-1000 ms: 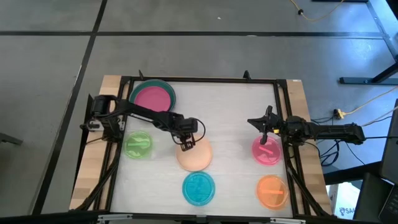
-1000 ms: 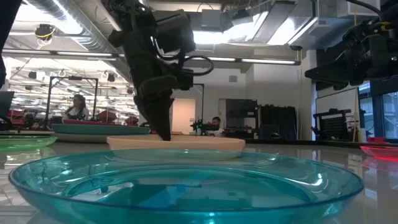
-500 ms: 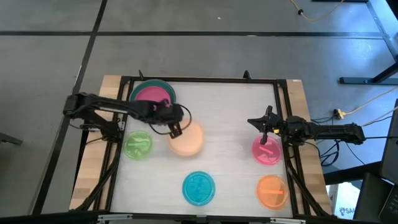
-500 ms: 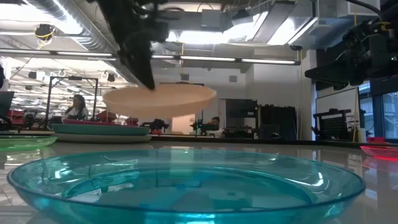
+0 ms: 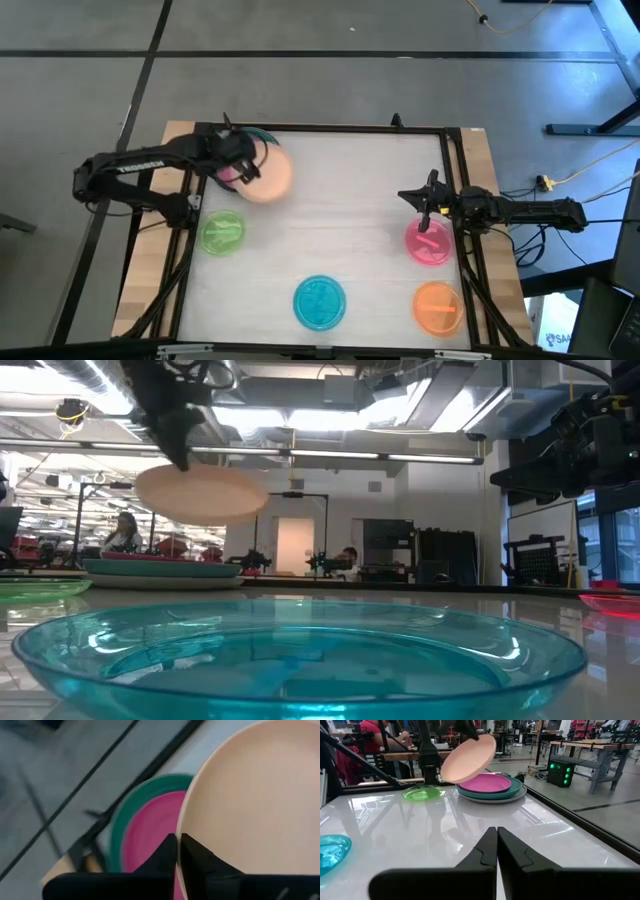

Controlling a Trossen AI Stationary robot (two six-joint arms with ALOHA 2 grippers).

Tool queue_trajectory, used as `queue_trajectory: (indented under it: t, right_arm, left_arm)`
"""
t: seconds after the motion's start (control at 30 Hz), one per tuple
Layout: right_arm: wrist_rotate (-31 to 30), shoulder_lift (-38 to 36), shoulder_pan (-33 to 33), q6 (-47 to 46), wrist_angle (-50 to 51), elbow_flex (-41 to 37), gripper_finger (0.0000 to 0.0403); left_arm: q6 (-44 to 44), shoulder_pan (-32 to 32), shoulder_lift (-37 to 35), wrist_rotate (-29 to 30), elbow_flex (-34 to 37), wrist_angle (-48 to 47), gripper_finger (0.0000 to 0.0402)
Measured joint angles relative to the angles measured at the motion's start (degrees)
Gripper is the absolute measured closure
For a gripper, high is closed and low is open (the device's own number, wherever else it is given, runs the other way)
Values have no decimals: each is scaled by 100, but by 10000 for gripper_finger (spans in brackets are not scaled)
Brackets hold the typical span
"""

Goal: Stack plastic plates
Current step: Stack the brown plate on top of the pink plate

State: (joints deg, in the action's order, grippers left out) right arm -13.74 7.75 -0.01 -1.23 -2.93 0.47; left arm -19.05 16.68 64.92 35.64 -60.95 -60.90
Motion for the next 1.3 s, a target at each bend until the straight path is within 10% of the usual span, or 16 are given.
queue_trajectory:
  t: [0.6, 1.3]
  right_arm:
    - [2, 2, -1, 0, 1, 0, 398]
    - [-23, 0, -2, 0, 1, 0, 398]
  left_arm:
    - [711, 2092, -108, 371, 1017, 543, 391]
    - [1082, 2359, -108, -37, 1825, 1597, 322]
